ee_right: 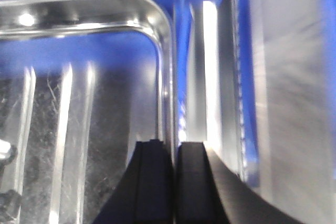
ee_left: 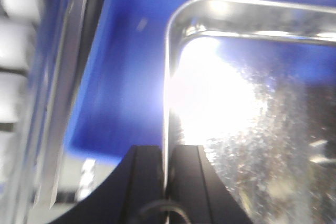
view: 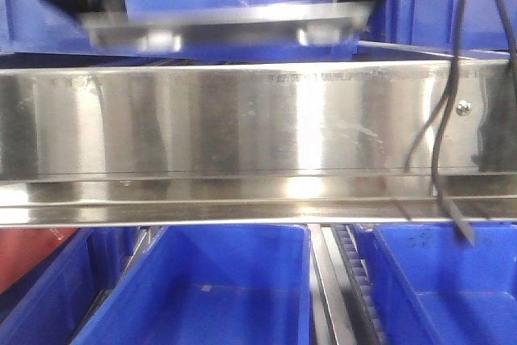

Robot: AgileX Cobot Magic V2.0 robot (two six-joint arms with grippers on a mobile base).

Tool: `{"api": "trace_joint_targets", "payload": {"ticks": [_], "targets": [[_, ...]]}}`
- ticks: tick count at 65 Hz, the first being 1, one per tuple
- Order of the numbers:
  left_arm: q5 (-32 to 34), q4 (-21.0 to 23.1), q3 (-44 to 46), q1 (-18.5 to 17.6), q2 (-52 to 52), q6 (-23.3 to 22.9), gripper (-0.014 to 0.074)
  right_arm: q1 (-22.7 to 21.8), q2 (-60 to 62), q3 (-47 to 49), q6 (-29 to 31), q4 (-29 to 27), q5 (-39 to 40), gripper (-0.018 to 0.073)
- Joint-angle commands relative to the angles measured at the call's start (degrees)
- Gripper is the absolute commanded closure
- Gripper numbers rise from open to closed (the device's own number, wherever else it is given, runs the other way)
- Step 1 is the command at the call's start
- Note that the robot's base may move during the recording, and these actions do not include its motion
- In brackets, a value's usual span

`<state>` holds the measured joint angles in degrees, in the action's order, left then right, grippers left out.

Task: Stack silver trays without gaps
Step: 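Lift the tray with both grippers and pull it off the shelf, then hold the tray level with both grippers while backing away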

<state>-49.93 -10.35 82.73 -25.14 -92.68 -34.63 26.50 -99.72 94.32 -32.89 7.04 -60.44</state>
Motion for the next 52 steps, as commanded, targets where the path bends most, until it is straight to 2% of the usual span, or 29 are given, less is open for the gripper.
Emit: {"api": "trace_joint_targets", "payload": {"ticks": [1,5,10,13,24,36,52], "targets": [[-0.3,-0.8,0.4,-0.3,4.5,-0.6,0.0612,0.9,4.7,0.4,-2.3,4.8,-0.2,0.0636],[-1.2,-2.4,0.4,-0.8,7.1,-1.9,0.0612,1.8,7.2,0.4,-3.2,6.5,-0.7,0.0636],[-2.7,-6.8,0.4,-2.4,10.3,-5.6,0.0612,2.9,10.3,0.4,-4.0,7.4,-2.2,0.0636],[-3.5,-10.9,0.4,-4.4,12.2,-7.8,0.0612,4.1,12.3,0.2,-4.8,8.2,-2.9,0.0636],[-8.6,-19.3,0.4,-12.7,17.2,-15.6,0.0612,9.1,16.8,0.2,-9.4,16.3,-7.7,0.0636],[-9.9,-20.9,0.4,-18.9,19.9,-17.5,0.0612,13.7,20.7,-1.2,-10.7,18.0,-8.3,0.0636],[-9.9,-22.1,0.9,-19.9,20.4,-17.7,0.0612,14.4,22.4,-1.8,-11.5,18.9,-6.8,0.0636]]}}
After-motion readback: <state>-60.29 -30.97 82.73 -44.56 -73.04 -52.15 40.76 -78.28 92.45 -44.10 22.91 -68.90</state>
